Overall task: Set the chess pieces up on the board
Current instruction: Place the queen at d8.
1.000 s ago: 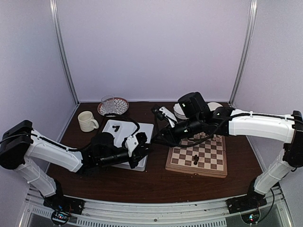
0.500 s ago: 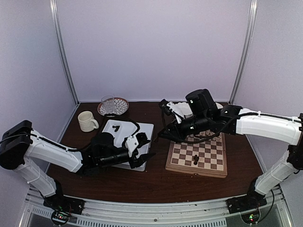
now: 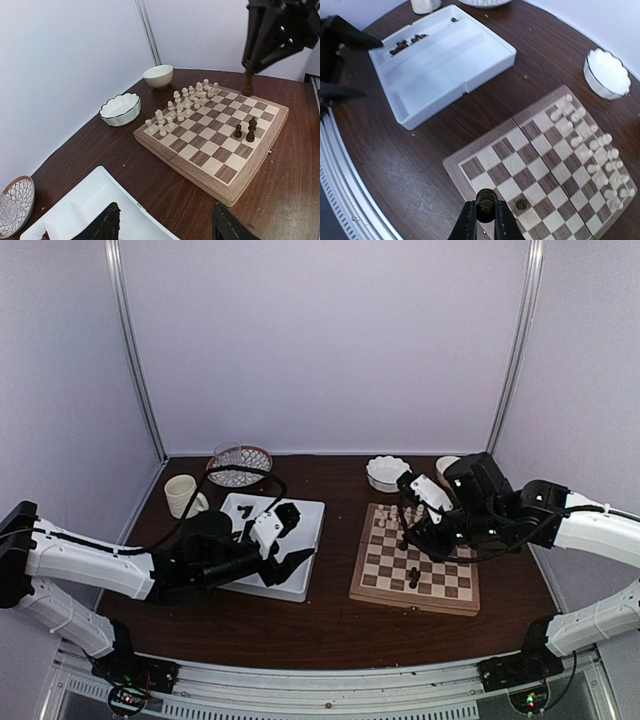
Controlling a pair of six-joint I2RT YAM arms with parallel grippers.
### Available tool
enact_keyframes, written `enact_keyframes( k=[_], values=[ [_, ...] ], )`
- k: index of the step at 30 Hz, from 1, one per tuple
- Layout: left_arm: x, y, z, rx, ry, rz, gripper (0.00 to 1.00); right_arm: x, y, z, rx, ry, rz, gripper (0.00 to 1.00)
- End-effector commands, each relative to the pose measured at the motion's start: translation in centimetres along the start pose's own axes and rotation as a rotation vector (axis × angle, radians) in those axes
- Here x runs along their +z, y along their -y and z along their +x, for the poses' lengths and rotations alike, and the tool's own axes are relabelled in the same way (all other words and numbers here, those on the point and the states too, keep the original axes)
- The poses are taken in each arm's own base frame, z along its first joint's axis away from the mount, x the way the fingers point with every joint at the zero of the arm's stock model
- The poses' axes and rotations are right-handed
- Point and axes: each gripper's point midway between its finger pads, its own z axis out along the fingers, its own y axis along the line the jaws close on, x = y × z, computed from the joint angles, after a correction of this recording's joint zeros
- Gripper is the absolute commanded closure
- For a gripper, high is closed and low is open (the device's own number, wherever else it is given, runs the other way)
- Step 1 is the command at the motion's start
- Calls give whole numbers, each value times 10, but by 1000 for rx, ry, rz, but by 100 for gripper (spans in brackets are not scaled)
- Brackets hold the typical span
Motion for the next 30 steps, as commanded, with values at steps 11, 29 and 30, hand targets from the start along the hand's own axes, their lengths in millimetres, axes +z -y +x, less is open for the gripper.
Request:
enact_keyframes(
  k=[11, 29, 30],
  values=[
    [2, -16, 2, -49, -77, -88, 23, -7, 55, 100, 153, -128, 262, 99],
    [-2, -43, 13, -124, -147, -256, 3, 29, 54, 134, 245, -147, 196, 99],
    [-3, -43, 12, -126, -142, -259, 2, 30, 53, 135, 247, -153, 194, 99]
  ],
)
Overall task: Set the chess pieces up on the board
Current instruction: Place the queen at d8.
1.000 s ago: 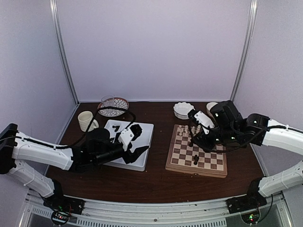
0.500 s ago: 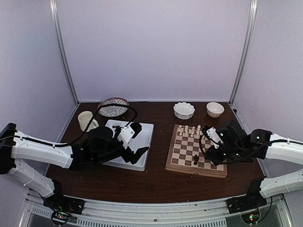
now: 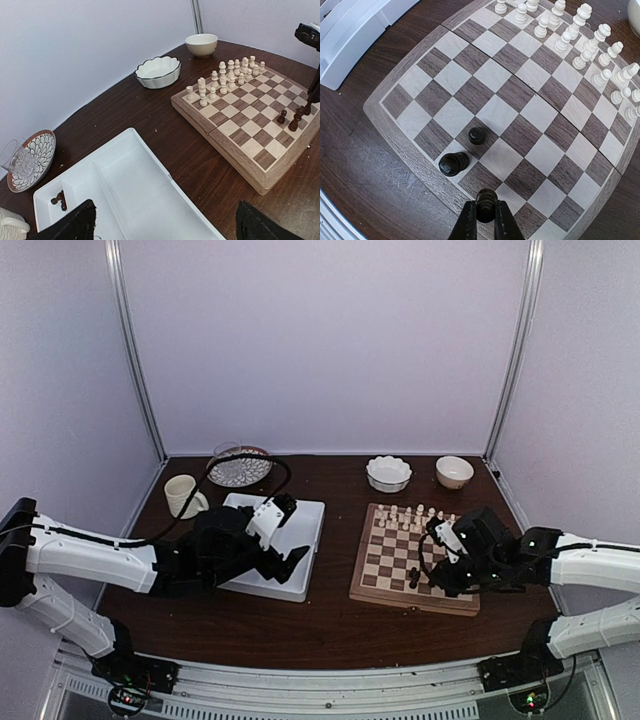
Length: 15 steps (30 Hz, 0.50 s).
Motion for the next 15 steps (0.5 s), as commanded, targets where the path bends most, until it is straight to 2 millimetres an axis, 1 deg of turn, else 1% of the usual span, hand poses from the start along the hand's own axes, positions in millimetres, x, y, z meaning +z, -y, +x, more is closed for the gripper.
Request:
enact_keyframes(
  k=[1, 5, 15],
  values=[
    [-4, -8, -14, -45, 37, -41, 2, 6, -4, -5, 31, 24, -25, 99],
    [-4, -7, -14, -43, 41, -37, 2, 9, -8, -4, 30, 29, -50, 99],
    [-2, -3, -13, -35, 35, -19, 2, 13, -7, -1, 27, 35, -45, 98]
  ],
)
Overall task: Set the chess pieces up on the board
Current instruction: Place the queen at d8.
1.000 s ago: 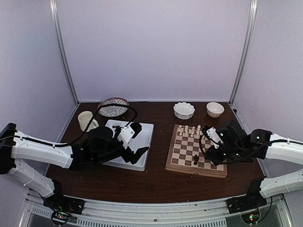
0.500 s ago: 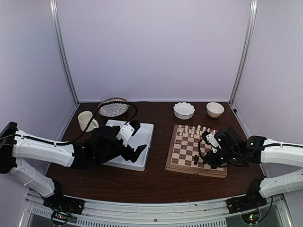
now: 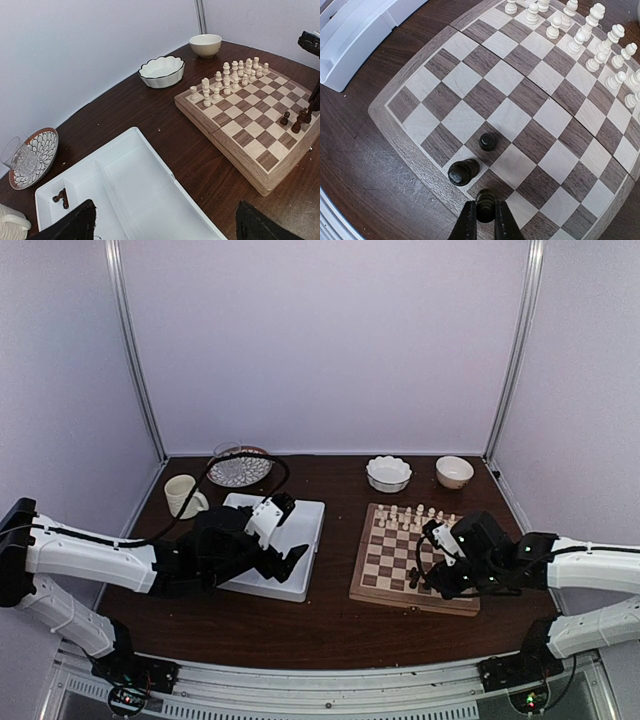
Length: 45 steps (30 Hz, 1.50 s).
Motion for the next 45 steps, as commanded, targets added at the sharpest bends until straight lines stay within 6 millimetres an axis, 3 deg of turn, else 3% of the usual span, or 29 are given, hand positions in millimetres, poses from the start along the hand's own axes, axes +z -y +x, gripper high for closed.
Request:
enact_keyframes(
  k=[1, 23, 26, 30, 34, 38, 45],
  values=[
    [-2, 1, -15, -24, 43, 3, 2, 4, 1, -2, 12, 17, -1, 98],
    [-2, 2, -15, -16, 44, 11, 2, 12, 2, 3, 4, -12, 9, 92],
    [-3, 2, -15, -16, 44, 11, 2, 12, 2, 4, 6, -15, 8, 86],
    [-2, 1, -14, -15, 41, 6, 2, 10, 2, 2, 7, -8, 12, 66],
    [-2, 0, -14, -16, 43, 2, 2, 7, 3, -1, 4, -3, 17, 63],
    [-3, -1, -16, -19, 46, 0, 2, -9, -2, -13, -1, 30, -12, 59],
    [-5, -1, -17, -15, 46, 0, 3, -63, -12, -49, -18, 134, -77, 51]
  ],
)
